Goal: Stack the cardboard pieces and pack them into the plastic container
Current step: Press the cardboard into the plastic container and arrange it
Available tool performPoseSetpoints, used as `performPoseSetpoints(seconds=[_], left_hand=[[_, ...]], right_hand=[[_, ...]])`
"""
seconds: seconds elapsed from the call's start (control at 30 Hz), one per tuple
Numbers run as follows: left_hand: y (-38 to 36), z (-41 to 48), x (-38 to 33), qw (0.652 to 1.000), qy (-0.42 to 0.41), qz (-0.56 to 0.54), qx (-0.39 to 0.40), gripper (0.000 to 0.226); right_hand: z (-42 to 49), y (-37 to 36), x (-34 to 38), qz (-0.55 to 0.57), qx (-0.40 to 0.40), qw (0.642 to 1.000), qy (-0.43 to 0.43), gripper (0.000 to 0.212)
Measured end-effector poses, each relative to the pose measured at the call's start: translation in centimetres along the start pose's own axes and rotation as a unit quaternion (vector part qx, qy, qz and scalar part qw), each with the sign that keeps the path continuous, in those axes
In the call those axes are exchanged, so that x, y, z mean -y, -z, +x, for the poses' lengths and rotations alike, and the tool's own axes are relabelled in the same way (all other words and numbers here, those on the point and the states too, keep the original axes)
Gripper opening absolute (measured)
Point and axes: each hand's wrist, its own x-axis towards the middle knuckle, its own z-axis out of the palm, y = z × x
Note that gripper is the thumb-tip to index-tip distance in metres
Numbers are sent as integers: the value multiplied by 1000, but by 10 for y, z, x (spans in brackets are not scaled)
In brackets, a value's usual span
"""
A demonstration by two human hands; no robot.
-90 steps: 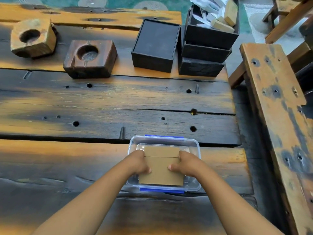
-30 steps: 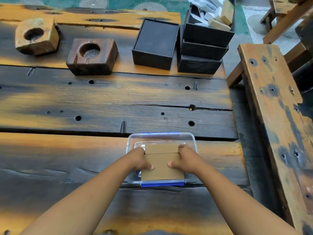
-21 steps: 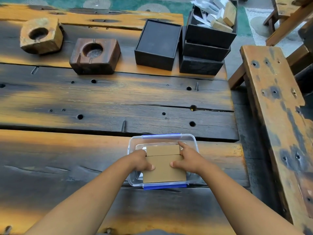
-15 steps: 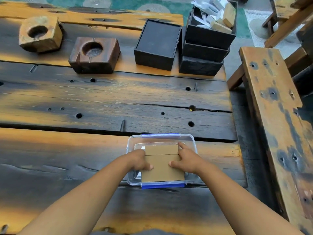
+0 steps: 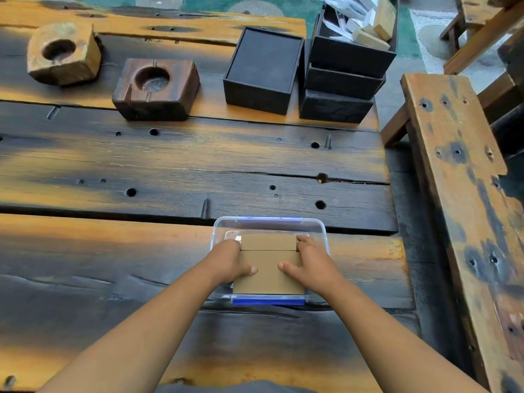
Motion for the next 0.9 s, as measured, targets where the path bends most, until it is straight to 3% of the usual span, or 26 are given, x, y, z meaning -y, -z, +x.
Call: performPoseSetpoints(seconds=[0.07,0.17,0.3,0.5,0.73,0.9], left_hand=[[-1,-3,0,1000,12,-14,1,53],[-8,-9,0,991,53,-120,-14,64],[-27,-17,3,931,127,-340,-31,52],[-37,-12,-2,914,158,-372,-41,68],[-39,-6,3,908,168,-383,-27,48],[-35,-5,5,906,175,-386,-19,46]], right_hand=[[-2,-4,1,34,4,998,-51,57],[-6,-11,0,190,25,968,-161,58],[-9,-18,-1,324,17,914,-245,51],[-5,-22,7,261,33,924,-276,63],[-6,-22,3,323,22,904,-280,35],[-4,-24,6,281,34,919,-274,46]])
